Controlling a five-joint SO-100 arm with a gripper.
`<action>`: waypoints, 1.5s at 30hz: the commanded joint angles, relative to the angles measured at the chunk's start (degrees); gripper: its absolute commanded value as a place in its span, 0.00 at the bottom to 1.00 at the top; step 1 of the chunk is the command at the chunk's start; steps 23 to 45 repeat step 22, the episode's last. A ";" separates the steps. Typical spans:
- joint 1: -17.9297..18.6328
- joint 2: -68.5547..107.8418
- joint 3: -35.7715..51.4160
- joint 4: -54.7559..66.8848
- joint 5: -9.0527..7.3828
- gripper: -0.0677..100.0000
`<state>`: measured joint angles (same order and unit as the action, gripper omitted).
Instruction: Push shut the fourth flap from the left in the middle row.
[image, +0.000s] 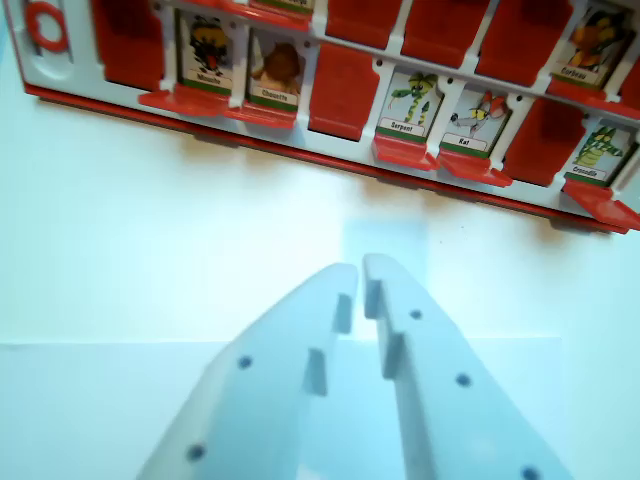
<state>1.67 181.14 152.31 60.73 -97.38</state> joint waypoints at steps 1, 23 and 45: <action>-1.41 6.33 -5.19 9.23 2.46 0.00; -2.46 6.33 -15.29 18.72 1.58 0.00; -2.46 6.33 -15.29 18.72 1.58 0.00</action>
